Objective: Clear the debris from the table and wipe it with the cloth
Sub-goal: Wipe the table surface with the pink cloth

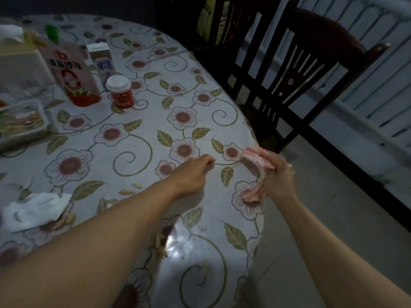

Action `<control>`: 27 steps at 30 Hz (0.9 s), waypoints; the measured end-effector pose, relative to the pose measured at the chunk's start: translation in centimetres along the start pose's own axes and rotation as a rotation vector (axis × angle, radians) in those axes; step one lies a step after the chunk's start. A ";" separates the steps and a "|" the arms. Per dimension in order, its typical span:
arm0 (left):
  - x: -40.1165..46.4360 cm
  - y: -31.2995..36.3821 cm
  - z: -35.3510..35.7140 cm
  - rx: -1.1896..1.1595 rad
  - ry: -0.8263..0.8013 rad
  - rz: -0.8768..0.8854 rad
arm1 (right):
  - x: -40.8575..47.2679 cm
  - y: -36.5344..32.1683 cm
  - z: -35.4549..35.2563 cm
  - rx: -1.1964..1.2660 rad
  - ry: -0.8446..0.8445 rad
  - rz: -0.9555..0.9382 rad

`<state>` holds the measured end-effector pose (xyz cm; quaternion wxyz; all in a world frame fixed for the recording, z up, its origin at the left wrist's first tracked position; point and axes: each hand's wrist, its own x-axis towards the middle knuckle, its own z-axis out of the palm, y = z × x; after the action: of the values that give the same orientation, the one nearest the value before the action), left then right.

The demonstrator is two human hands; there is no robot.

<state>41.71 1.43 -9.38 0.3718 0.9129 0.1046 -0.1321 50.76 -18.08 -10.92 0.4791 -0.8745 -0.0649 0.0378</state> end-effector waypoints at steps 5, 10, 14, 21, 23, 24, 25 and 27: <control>0.8 0.2 0.7 0.011 0.009 -0.014 | -1.2 1.7 0.6 0.007 -0.065 0.072; 1.2 -0.3 0.3 -0.069 -0.018 -0.044 | -6.2 -0.5 1.6 0.187 -0.057 0.098; 1.0 0.0 0.2 -0.097 -0.046 -0.040 | -11.8 -2.5 4.4 0.084 -0.133 -0.041; -2.1 -1.4 -1.6 -0.095 0.075 -0.103 | -17.9 -6.2 8.7 0.237 -0.345 -0.053; -3.3 -2.8 -2.5 -0.101 0.122 -0.126 | -16.6 -7.1 7.0 0.214 -0.315 -0.158; -4.0 -3.5 -2.9 -0.104 0.137 -0.137 | -15.6 -7.6 6.0 0.170 -0.263 -0.199; -4.6 -4.0 -3.3 -0.095 0.146 -0.144 | -14.4 -7.8 4.9 0.171 -0.203 -0.217; -5.6 -5.0 -3.6 -0.059 0.153 -0.141 | -11.1 -6.3 3.6 0.149 -0.079 -0.132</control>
<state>35.55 6.91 -8.34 0.3792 0.8994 0.2003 -0.0849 38.87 -13.38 -7.45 0.5415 -0.8281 -0.1382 0.0454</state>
